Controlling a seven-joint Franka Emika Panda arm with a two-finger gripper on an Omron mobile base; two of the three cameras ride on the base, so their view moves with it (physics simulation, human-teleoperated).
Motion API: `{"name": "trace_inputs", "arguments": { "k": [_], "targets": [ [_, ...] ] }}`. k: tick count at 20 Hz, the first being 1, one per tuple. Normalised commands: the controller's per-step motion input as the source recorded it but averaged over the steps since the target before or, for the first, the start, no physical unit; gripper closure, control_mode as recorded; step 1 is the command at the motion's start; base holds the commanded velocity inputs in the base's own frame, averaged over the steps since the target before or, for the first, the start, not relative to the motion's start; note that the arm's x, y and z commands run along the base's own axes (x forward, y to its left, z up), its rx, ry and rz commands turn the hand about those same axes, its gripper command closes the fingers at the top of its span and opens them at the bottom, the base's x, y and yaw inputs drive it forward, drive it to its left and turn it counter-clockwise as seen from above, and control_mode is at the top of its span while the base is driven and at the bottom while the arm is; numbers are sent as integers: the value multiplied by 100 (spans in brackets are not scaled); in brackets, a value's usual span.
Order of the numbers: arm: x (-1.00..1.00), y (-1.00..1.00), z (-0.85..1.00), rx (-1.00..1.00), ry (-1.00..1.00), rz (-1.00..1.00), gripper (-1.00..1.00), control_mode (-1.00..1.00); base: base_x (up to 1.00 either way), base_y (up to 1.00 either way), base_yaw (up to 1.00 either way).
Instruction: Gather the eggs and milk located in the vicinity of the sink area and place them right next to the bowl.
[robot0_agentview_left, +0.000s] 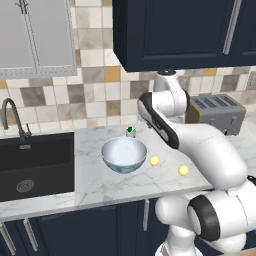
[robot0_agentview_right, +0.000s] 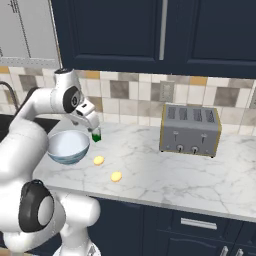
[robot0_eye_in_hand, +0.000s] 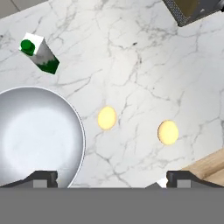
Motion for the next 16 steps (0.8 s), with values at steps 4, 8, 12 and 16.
{"name": "trace_inputs", "arguments": {
  "k": [4, 8, 12, 16],
  "targets": [
    [54, 2, -15, 0, 0, 0, -100, -100, 0, 0, 0],
    [54, 0, -18, 0, 0, 0, -100, -100, 0, 0, 0],
    [58, 3, -25, 0, 0, 0, -100, -100, 0, 0, 0],
    [50, 17, -24, 0, 0, 0, -100, -100, 0, 0, 0]
  ]
}}
